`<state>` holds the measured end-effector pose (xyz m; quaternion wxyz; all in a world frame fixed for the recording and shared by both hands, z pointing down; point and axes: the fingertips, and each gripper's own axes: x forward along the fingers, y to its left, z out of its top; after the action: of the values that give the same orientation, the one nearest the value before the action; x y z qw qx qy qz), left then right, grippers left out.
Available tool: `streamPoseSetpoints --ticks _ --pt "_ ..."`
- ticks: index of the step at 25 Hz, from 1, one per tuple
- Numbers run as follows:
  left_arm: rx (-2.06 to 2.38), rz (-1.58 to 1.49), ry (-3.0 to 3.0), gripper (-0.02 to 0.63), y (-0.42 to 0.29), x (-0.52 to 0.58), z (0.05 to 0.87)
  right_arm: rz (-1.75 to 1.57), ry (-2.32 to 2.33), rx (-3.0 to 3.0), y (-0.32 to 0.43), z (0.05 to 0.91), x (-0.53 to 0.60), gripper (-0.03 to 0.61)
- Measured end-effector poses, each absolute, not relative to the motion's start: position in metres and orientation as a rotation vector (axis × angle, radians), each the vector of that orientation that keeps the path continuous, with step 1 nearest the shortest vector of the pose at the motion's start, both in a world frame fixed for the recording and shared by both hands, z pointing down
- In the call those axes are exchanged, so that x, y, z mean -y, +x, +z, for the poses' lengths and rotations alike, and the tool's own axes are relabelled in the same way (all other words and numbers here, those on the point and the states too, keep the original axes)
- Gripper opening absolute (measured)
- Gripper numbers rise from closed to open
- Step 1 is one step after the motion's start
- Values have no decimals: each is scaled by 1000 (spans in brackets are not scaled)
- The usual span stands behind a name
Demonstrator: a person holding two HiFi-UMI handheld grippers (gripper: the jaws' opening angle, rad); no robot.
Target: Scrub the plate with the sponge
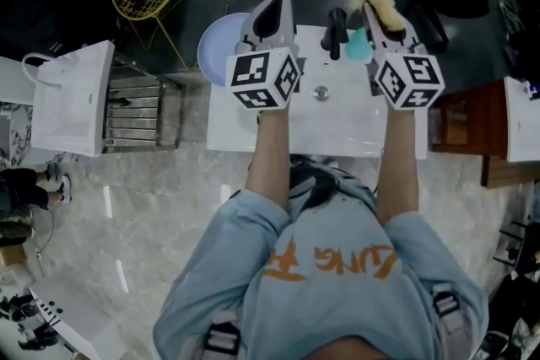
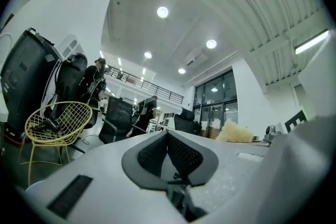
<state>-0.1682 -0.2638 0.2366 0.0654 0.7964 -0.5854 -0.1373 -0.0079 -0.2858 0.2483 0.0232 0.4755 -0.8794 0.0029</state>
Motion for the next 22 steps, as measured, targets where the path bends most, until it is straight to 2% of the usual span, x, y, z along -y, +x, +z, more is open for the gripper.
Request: streamPoseSetpoints --ticks 11,22 --pt "1725 -308 2540 3 -31 257 222 25 1668 2588 111 242 267 31" --pt "1775 -209 2515 3 4 250 240 -10 1703 2549 166 249 256 31"
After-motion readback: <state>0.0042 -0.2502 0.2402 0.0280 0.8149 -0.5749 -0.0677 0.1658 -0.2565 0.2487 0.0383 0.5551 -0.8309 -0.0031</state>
